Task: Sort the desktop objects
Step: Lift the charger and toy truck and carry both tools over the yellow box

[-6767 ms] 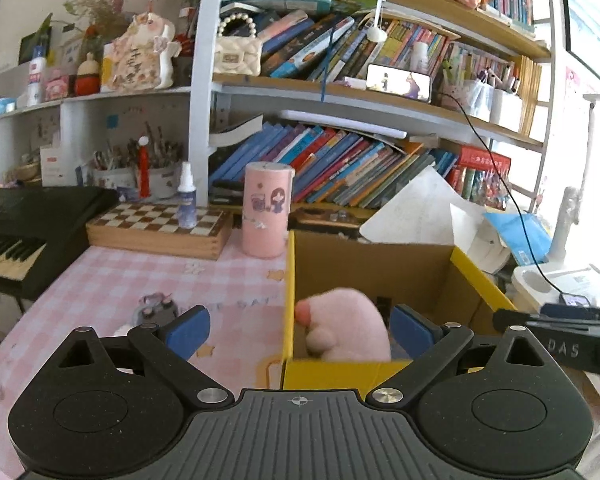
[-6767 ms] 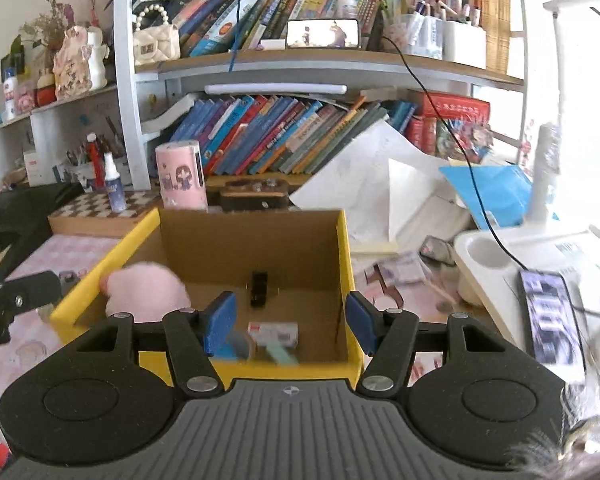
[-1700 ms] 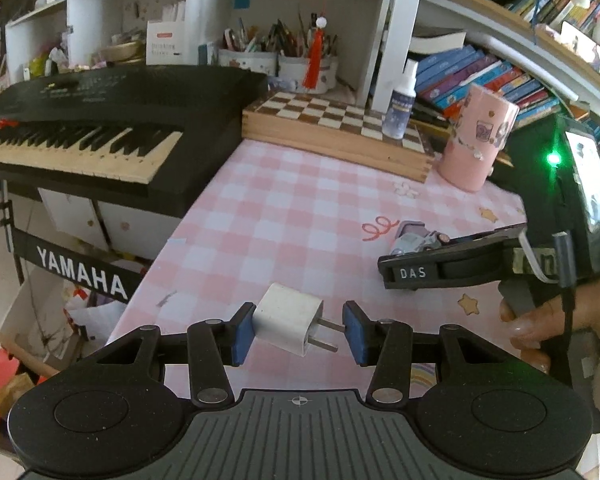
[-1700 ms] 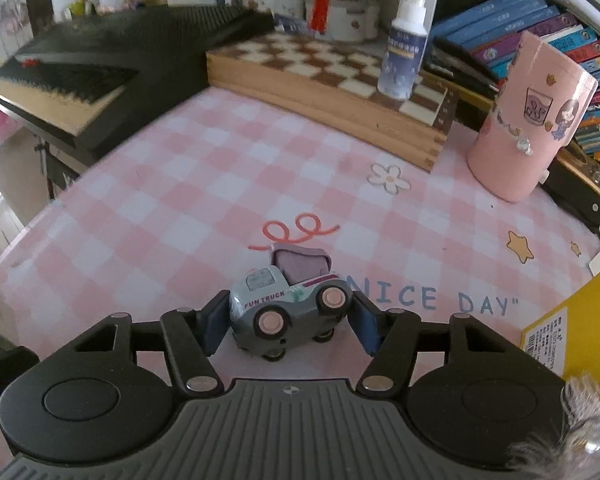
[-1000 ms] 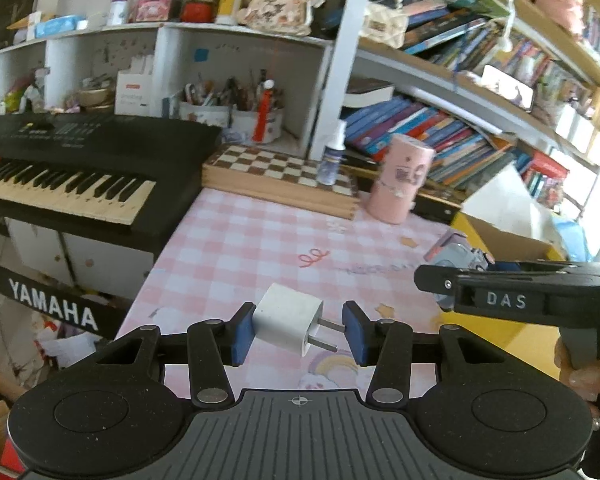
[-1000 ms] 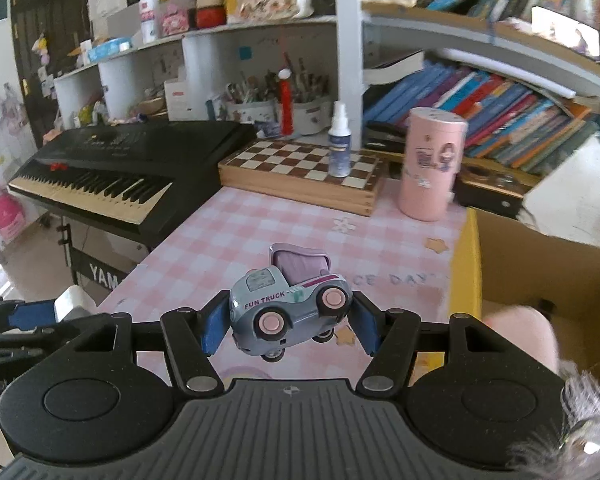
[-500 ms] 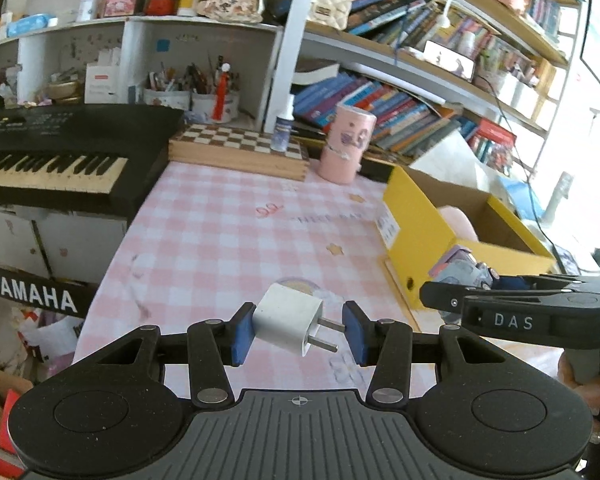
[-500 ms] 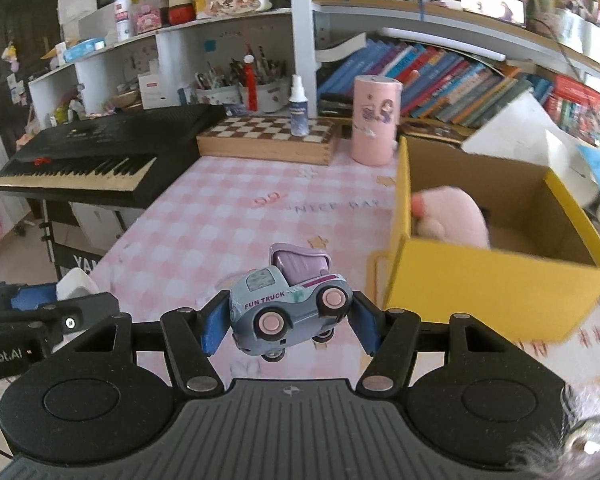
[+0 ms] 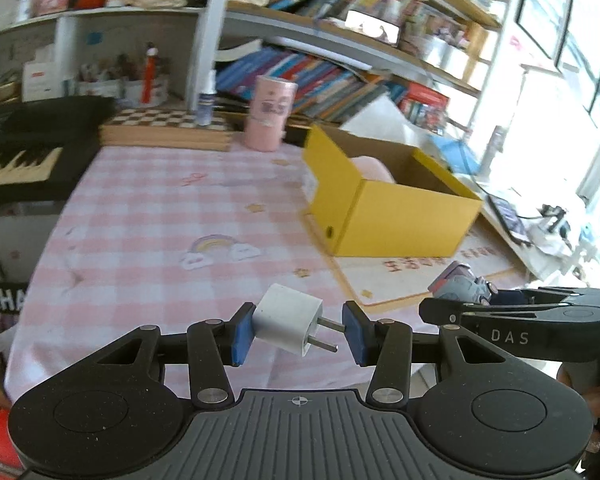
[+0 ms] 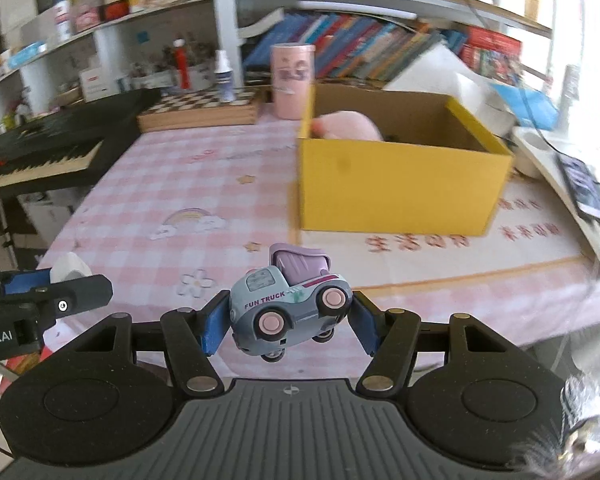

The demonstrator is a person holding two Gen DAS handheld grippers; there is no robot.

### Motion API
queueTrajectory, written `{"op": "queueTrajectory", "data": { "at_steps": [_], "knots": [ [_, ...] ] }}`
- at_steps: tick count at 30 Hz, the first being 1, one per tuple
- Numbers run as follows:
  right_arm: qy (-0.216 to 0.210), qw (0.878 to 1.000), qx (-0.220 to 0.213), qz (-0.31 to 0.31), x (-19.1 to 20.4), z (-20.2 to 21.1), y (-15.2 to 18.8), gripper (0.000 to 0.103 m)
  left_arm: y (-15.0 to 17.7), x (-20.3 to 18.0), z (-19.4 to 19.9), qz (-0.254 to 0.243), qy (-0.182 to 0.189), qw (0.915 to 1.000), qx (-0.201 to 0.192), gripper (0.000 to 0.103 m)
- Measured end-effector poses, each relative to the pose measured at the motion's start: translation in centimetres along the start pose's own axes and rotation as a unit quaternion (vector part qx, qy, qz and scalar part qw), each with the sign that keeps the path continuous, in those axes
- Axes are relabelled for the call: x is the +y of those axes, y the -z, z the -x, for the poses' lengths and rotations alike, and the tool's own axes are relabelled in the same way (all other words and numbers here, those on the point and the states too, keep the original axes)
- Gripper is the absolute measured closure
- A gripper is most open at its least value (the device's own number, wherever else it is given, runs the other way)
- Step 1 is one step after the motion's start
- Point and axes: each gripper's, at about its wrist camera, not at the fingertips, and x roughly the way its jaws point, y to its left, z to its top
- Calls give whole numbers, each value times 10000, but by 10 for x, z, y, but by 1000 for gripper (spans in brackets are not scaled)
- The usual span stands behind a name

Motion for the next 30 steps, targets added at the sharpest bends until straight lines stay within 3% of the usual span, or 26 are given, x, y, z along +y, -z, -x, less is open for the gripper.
{"op": "queueTrajectory", "data": {
  "at_steps": [12, 24, 30],
  "knots": [
    [528, 9968, -51, -601, -58, 10, 9, 43, -11, -53, -36, -611, 619, 9961, 131, 57],
    [448, 9967, 25, -672, -118, -16, -17, 43, -34, -96, -80, -750, 583, 9954, 142, 57],
    [346, 9977, -211, -551, -151, -28, -43, 43, -56, -122, -103, -817, 495, 9954, -52, 57]
  ]
}}
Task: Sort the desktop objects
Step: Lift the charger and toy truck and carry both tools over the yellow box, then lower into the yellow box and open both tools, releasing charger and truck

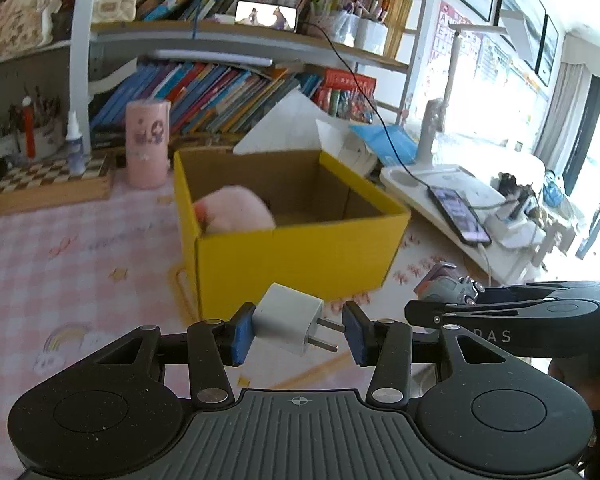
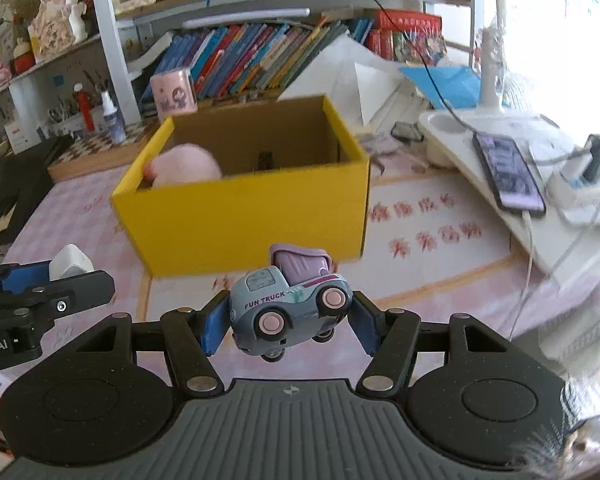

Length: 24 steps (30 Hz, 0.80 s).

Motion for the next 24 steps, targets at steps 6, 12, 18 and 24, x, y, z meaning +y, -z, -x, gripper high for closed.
{"op": "queueTrajectory", "data": {
  "at_steps": [6, 12, 18, 24],
  "knots": [
    [-108, 9994, -325, 93, -31, -13, -34, 43, -33, -16, -28, 6, -155, 9996, -254, 57],
    [-286, 9978, -577, 150, -55, -25, -70, 43, -63, -34, -60, -156, -290, 9984, -470, 57],
    [-486, 9944, -896, 290, -73, -38, -108, 43, -81, -41, -100, -154, -487, 9977, -442, 57],
    [-763, 9900, -1023, 609, -78, -64, -139, 43, -87, -45, -142, -113, -686, 9975, -145, 57]
  ]
}}
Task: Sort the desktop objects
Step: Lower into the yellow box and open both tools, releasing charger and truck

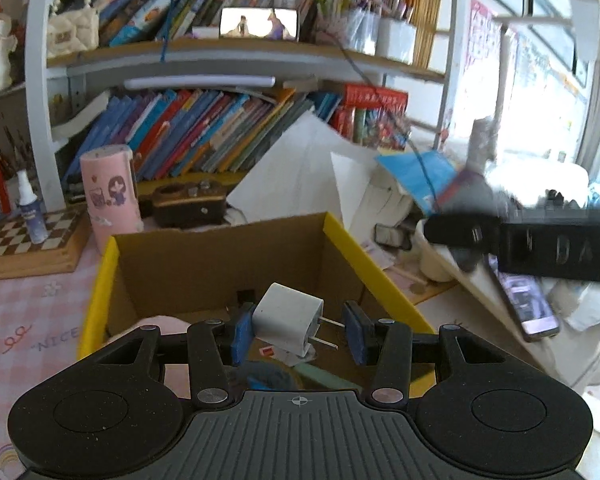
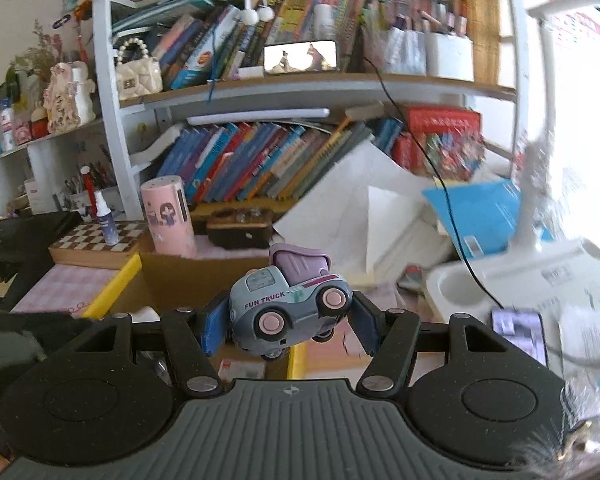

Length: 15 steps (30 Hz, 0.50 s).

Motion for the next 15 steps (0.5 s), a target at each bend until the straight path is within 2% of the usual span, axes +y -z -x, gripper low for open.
{"op": "queueTrajectory", "data": {
  "at_steps": [8, 15],
  "knots": [
    [-579, 9957, 419, 585, 9, -62, -14, 43, 10, -2, -37, 201, -206, 9974, 668, 57],
    [-1020, 9814, 1098, 1199, 31, -119, -11, 43, 15, 1, -47, 426, -239, 9943, 944, 57]
  ]
}}
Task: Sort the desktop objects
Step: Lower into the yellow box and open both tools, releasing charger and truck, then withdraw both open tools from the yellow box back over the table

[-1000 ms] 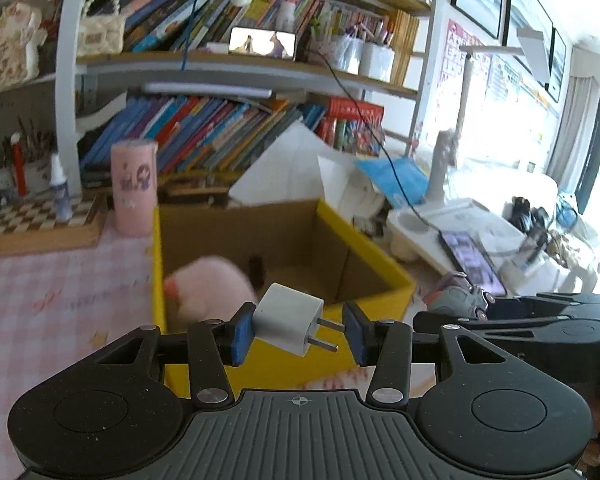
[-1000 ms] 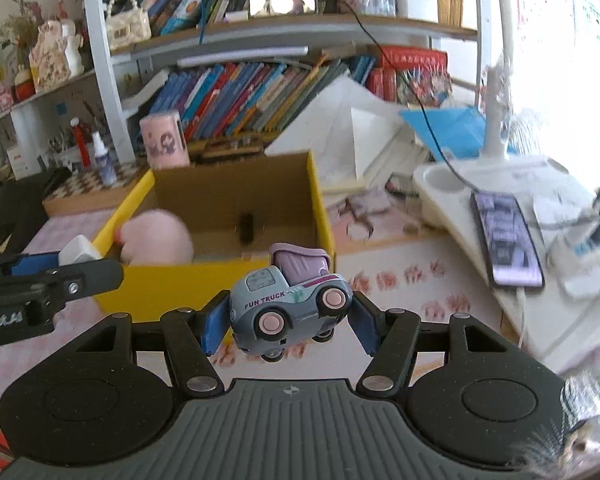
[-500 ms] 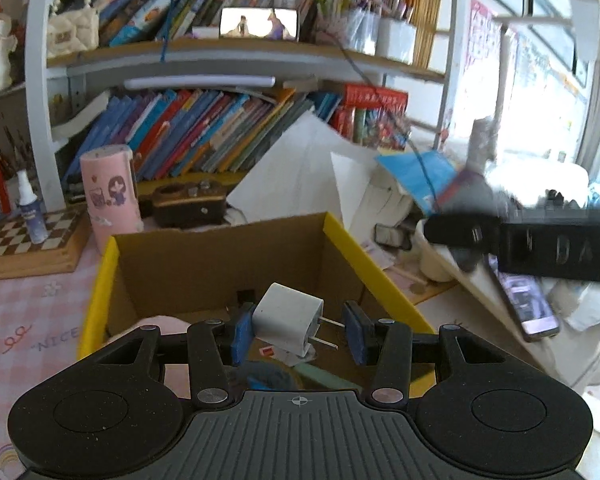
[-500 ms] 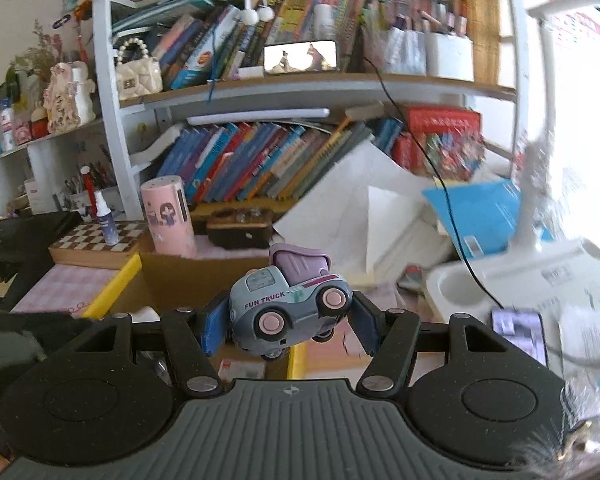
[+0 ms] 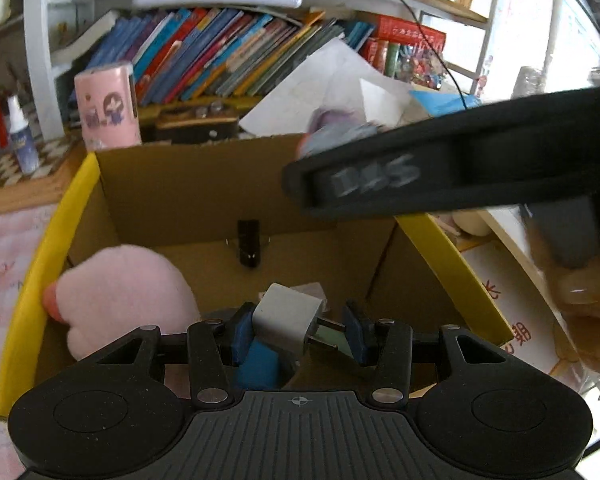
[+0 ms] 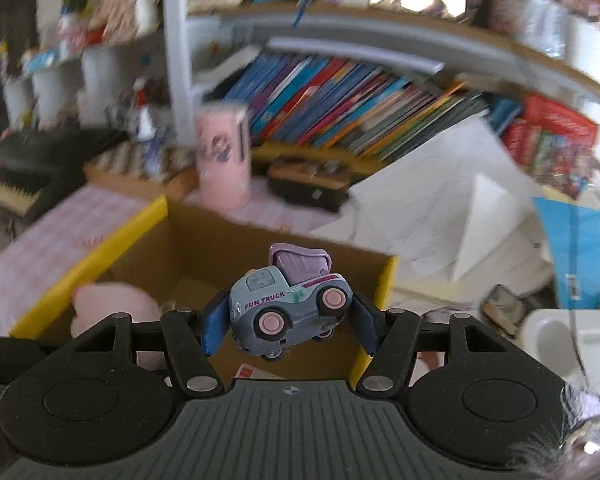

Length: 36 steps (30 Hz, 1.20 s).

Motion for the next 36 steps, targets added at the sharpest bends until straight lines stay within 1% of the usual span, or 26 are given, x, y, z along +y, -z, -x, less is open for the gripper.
{"op": "queueTrajectory", "data": {
  "at_steps": [2, 5, 8, 10, 12, 14, 15, 16, 17, 19, 23, 27, 31, 36],
  "knots": [
    [-59, 9997, 191, 171, 4, -12, 0, 43, 1, 0, 0, 67, -23, 10000, 42, 57],
    [-170, 9983, 449, 339, 8, -28, 1, 43, 2, 3, 0, 312, -27, 9994, 147, 57],
    [-198, 9964, 669, 480, 11, -41, 4, 43, 4, 3, 0, 418, -67, 9990, 129, 56],
    [-231, 9953, 799, 501, 11, -47, 6, 43, 4, 2, 0, 406, -99, 9991, 105, 55],
    [-247, 9950, 828, 505, 12, -48, 6, 43, 4, -1, 2, 257, -198, 9995, 24, 55],
    [-269, 9955, 780, 470, 10, -46, 5, 41, 3, -3, 3, 146, -294, 9994, -49, 50],
    [-281, 9959, 735, 449, 9, -45, 4, 35, 2, -3, 5, 119, -311, 9994, -95, 47],
    [-290, 9963, 681, 427, 8, -43, 4, 29, 2, -4, 7, 92, -319, 9993, -164, 38],
    [-295, 9969, 615, 401, 8, -41, 4, 29, 3, -5, 12, 59, -342, 9991, -263, 33],
    [-310, 9977, 516, 320, 6, -35, 3, 28, 4, -7, 20, -17, -368, 9983, -442, 29],
    [-242, 9996, 142, 48, 3, -14, 1, 28, 5, -8, 44, -70, -380, 9965, -735, 23],
    [-35, 9987, -476, -199, 5, 20, 2, 26, 8, 1, 73, 62, -528, 9926, -1095, 20],
    [201, 9948, -898, -446, 11, 49, 8, 26, 14, 21, 100, 356, -865, 9858, -1394, 18],
    [505, 9877, -1330, -651, 27, 81, 20, 25, 29, 51, 133, 742, -1371, 9724, -1736, 13]
  ]
}}
